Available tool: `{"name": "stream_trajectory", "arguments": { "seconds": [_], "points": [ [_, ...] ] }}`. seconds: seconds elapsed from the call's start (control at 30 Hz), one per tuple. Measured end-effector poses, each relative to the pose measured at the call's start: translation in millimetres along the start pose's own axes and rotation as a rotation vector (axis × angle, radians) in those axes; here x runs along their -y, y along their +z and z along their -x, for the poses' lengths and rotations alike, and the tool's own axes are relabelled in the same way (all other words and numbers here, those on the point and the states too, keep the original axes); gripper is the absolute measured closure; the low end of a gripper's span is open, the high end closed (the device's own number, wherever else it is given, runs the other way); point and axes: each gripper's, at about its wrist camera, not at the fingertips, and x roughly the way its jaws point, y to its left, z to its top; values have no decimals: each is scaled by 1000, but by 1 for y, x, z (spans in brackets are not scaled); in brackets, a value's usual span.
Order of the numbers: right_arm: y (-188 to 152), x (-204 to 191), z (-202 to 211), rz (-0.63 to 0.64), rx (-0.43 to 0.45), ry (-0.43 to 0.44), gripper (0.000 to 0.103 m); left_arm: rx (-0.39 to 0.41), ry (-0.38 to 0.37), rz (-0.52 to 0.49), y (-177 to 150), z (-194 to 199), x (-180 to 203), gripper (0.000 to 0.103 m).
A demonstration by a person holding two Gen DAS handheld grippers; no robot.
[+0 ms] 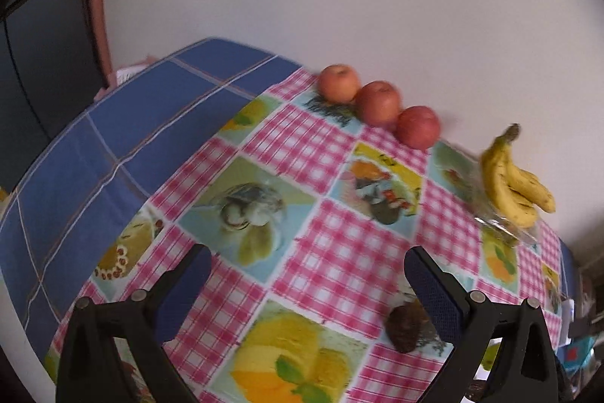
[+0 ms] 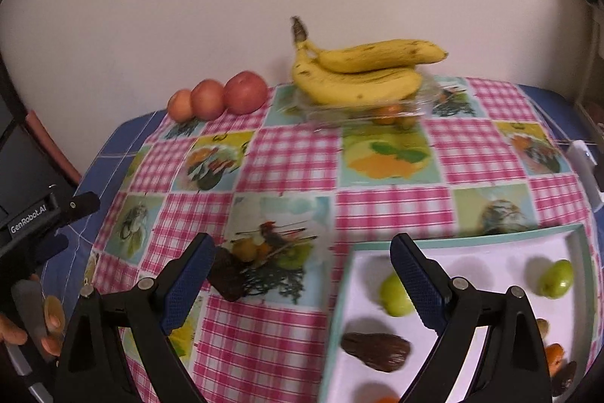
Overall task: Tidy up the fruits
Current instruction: 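Move both open tools back over the remaining brown dates, then close the left tool on a brown date while the right tool grasps a small brown kiwi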
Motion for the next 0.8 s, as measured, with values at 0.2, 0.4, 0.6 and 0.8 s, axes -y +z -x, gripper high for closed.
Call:
{"name": "stream_trajectory", "arguments": {
  "seconds": [0.2,0.4,0.6,0.8],
  "points": [
    [-4,-11,-22,-22,-31,48,10,-42,15,15,-5,-20,-6,0],
    [-3,-16,-43,-58,-60,110,34,-128,21,-2,-14,-56,1,0],
    [-6,-19,-67,-76,-111,148,56,-141,11,21,-12,-68,0,0],
    [-11,-20,-88,-106,-155,169,65,-150,4,39,-9,-77,-3,0]
  ]
}}
